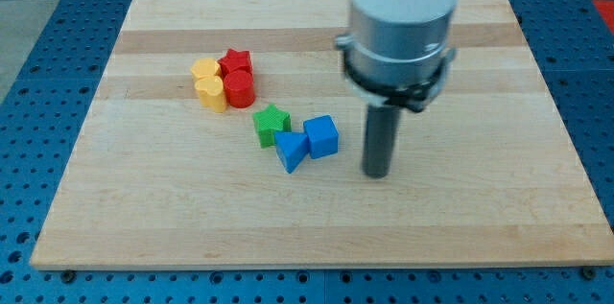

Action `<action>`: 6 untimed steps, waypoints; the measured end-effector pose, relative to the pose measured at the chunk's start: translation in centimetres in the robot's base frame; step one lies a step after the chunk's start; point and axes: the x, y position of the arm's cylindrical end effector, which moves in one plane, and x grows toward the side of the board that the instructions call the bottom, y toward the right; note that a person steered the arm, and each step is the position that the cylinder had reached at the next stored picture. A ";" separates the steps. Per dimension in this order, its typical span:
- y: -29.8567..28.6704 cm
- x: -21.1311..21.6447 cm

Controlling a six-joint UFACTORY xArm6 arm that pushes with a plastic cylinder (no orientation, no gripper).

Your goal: Slide the green circle closer to the blue cube

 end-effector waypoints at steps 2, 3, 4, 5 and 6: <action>4.9 -7.7; 4.9 -12.5; 4.9 -16.3; 3.4 -17.3; 2.0 -17.0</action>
